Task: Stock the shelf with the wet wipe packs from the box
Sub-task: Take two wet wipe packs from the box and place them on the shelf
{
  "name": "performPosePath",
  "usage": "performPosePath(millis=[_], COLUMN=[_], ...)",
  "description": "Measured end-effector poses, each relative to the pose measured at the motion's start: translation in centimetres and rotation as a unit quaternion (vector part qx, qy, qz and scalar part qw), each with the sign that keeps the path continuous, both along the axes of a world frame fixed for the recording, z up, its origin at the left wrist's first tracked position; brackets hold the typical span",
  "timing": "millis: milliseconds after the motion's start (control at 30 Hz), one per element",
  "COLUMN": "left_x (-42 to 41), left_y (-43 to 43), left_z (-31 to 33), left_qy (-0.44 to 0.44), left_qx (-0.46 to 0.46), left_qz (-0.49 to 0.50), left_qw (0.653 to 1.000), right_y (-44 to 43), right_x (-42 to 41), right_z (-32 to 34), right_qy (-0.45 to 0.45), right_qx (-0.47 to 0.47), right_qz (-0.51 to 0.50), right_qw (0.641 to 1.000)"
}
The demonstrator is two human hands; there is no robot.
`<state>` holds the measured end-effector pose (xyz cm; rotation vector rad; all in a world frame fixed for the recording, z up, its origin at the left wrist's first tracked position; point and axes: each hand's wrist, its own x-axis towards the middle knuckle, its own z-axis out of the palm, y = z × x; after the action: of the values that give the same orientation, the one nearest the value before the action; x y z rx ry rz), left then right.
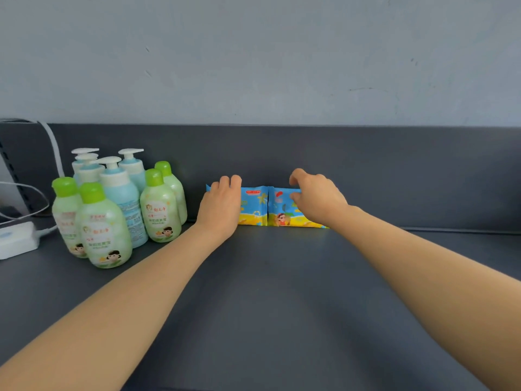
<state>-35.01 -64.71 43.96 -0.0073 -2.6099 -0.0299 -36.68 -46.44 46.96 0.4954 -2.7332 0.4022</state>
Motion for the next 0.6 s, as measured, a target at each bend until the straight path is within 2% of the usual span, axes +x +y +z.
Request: performPosePath(millis=[167, 300, 433, 600], left_x=[2.4, 5.6, 9.5, 15.1], left_y=[2.1, 5.2, 9.9, 19.6], left_z=[1.2, 2.7, 4.4, 4.5], left_qy=[-0.014, -0.032, -0.018, -0.03], left_qx=[0.006, 0.01, 0.009, 0.018], left_qz=[-0.017, -0.048, -0.107, -0.226], left_qw=[1.0, 0.998, 0.994, 0.974], right_y=[1.5, 3.8, 8.5, 18.2], right_x=[2.0, 4.5, 8.2, 16.0], right_z=[0.0, 0.2, 0.7, -0.9], right_qy=[0.022, 0.059, 0.093, 0.082], right_qx=[0.02, 0.093, 0.14, 0.126], right_qz=[0.006, 0.019, 0.005, -0.05], right_qw=[1.0, 0.994, 0.986, 0.987])
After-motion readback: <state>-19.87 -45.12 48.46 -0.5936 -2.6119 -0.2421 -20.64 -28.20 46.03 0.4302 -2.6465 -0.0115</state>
